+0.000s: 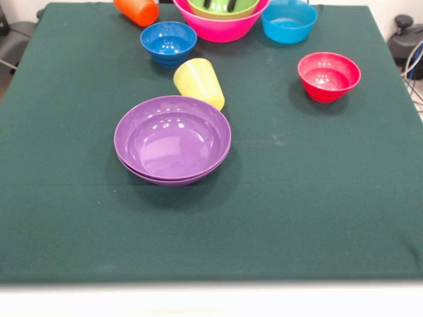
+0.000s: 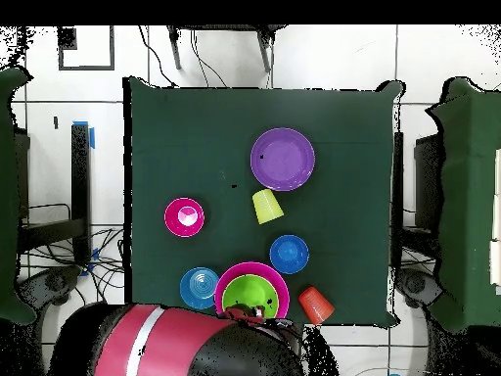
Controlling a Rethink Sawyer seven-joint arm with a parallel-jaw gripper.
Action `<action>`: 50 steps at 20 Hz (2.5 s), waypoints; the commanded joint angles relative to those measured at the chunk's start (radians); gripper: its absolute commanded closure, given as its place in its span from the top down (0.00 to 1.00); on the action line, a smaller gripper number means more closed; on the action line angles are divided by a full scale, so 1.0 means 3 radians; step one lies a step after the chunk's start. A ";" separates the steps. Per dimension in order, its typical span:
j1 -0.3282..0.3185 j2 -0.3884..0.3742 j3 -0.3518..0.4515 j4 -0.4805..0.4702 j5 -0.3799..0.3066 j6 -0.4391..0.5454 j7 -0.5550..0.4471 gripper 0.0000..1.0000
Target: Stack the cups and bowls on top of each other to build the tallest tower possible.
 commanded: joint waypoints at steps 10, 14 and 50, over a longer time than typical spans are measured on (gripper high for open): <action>-0.0239 -0.0761 0.0558 -0.0262 0.0329 0.0778 0.0634 1.00; -0.0321 -0.0847 0.0657 -0.0214 0.0383 0.0893 0.0651 1.00; -0.0111 -0.0873 0.0660 -0.0511 0.0742 0.1427 0.0933 1.00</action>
